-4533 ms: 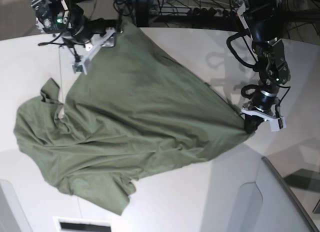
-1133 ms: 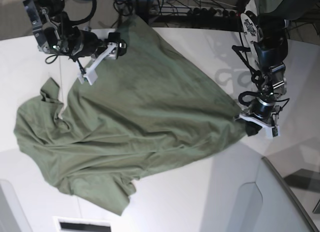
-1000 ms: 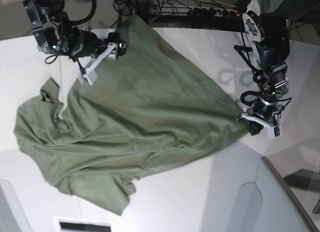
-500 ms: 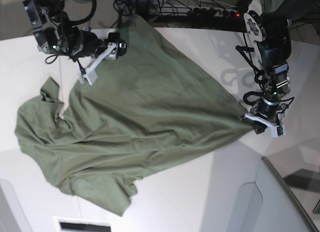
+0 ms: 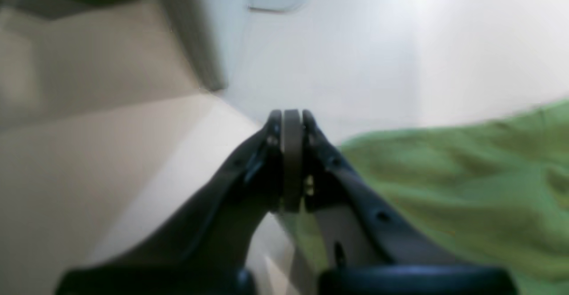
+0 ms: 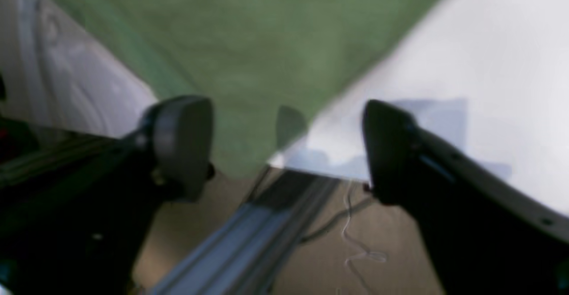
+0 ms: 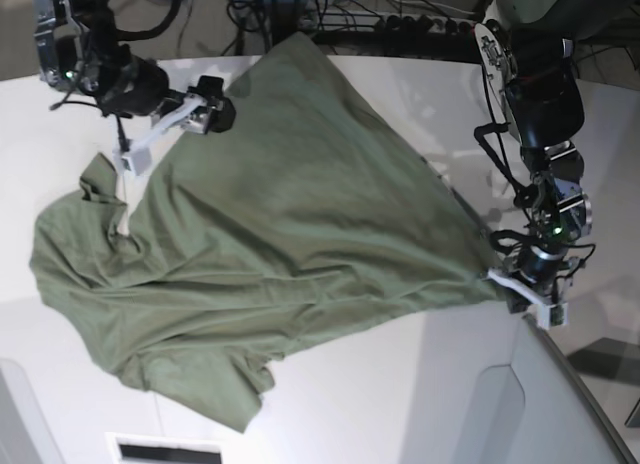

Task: Layout the t-shirt on the table in an organized manner, then fold the t-shirt properly

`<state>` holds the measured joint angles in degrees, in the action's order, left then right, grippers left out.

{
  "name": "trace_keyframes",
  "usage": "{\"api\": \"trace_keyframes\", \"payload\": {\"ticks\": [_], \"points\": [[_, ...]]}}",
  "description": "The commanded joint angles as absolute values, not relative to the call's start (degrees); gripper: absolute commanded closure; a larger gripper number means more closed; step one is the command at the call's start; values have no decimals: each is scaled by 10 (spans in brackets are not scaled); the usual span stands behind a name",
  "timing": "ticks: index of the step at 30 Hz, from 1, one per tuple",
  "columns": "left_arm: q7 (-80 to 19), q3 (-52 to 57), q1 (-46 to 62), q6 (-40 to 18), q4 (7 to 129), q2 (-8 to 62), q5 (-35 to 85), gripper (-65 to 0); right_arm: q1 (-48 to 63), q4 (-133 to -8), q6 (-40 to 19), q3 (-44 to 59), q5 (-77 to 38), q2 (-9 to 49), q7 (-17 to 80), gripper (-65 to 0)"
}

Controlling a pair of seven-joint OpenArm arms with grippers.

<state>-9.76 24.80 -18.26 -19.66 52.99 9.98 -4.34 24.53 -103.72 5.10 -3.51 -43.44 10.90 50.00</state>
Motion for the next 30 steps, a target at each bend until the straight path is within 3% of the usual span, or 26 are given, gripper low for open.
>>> {"api": "trace_keyframes", "payload": {"ticks": [1, 9, 14, 19, 30], "points": [[-84, 240, -204, -198, 542, 102, -36, 0, 245, -1045, 45, -34, -444, 110, 502, -546], [-147, 227, -256, -197, 597, 80, -36, 0, 244, -1044, 44, -63, -444, 111, 525, -542], [-141, 226, -299, -197, 528, 93, -42, 0, 232, -1044, 44, -107, -443, 116, 525, -542], [-46, 226, -310, -196, 444, 122, -42, 0, 197, -1044, 44, -155, -441, 116, 559, -539], [29, 225, -344, -196, 359, 131, -42, 0, 130, -976, 44, -222, -443, 116, 563, -378]]}}
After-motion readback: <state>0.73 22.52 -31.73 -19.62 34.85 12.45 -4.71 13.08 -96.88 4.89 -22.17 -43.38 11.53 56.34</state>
